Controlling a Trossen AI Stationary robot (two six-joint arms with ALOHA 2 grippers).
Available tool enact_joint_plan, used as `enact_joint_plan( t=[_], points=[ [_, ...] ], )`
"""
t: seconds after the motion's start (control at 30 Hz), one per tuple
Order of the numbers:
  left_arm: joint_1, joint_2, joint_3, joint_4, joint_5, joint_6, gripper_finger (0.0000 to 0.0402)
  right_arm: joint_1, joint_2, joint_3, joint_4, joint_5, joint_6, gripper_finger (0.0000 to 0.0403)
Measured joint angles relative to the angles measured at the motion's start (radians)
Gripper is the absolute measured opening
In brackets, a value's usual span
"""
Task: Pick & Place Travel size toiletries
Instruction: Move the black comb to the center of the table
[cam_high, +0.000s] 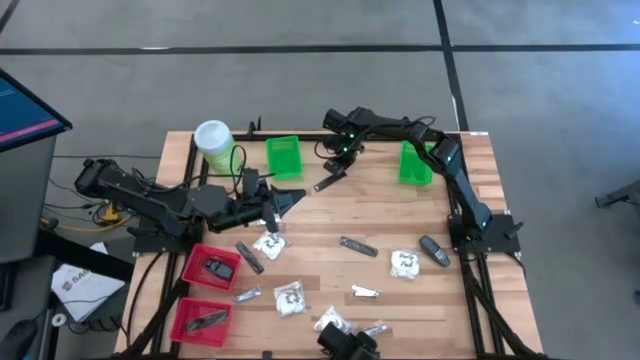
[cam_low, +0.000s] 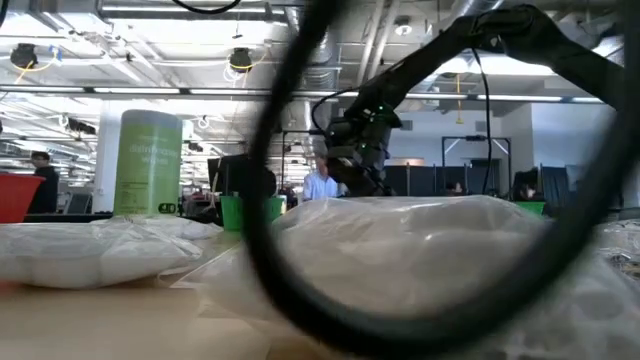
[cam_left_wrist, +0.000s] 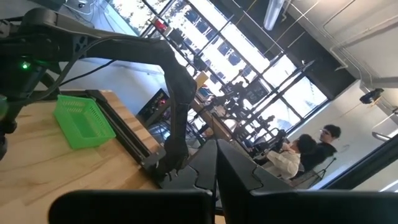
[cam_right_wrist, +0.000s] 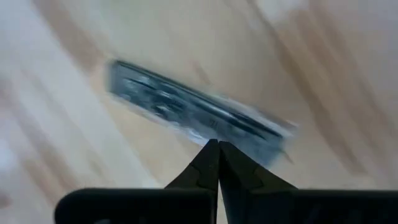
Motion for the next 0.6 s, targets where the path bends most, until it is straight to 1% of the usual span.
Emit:
enact_joint_plan(
  t=[0.17,0.43,0.6],
  points=[
    [0.0,0.0,0.0,0.007,-0.006,0.0,0.0,-0.005,0.0,-0.023,-0.012,0.072,0.0,0.0],
    [0.0,0.0,0.0,0.016,-0.015,-0.009,0.0,-0.029,0.006,-0.026,-0.003,0.095,0.014,0.0],
    [0.0,0.0,0.0,0.019,-0.015,-0.019,0.0,-0.028,0.062,0.05,-0.09,0.164,-0.01,0.0]
  ],
)
